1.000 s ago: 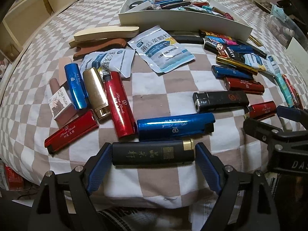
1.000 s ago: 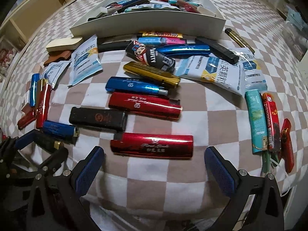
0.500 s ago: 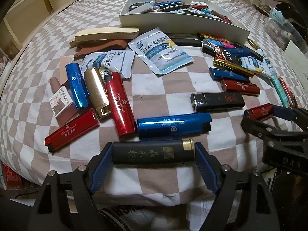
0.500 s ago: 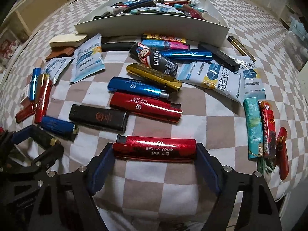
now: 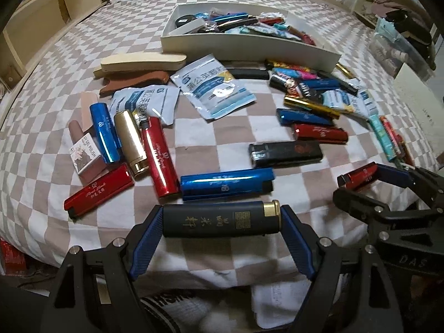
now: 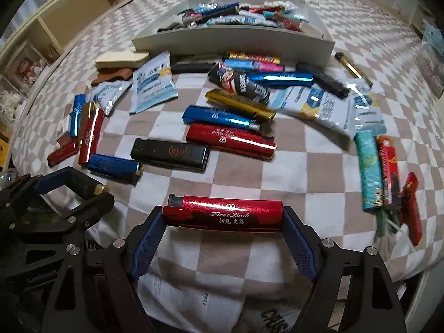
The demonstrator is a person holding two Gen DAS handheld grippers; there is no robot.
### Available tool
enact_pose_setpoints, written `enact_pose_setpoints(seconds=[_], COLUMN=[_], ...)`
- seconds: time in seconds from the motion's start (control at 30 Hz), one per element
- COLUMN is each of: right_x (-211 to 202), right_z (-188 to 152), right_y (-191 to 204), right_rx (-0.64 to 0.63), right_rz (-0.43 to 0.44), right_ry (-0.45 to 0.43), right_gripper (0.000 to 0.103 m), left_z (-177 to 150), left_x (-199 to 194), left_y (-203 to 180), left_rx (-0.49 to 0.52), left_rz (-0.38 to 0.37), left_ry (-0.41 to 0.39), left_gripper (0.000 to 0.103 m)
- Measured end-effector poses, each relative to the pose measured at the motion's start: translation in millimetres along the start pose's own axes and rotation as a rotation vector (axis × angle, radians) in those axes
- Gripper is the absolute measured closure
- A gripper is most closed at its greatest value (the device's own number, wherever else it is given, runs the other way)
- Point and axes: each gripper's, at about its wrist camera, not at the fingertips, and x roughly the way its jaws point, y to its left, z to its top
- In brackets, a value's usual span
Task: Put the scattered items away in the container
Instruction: 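Carry the black tube and red case over the white tray with both tools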
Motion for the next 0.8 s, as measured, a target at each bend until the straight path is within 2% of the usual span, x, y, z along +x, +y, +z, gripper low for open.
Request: enact_pose_setpoints(seconds=[0.1,0.3,0.47,0.67,0.8], right_x=[-12,-30,-65,-105,-131], right_z=[-2,23,36,65,90], right_y=[-12,-16,-34,-40,-40], right_rx=[0.009,0.034,0.074,0.042,0.002], right_rz=[0.005,0.031,0.092,0.072,0.052], right_ry=[-0.021,-0.085,-0.134,-0.213,-0.264], right_gripper=[0.021,0.021,0.021,0.021,0.021], left_z=[4,27,54,91,116], left_x=[-7,-27,-56,-95,-117], left_y=[0,8,8,6,3], left_rx=[0.003,-0.005,0.05,0.088,0.102], left_rz=[-0.006,0.005,0.021,0.032,0.011], left_ry=[-0.019,-0.065,-0.137,-0.238,-0.286], left_gripper=[0.021,0.021,0.021,0.021,0.021])
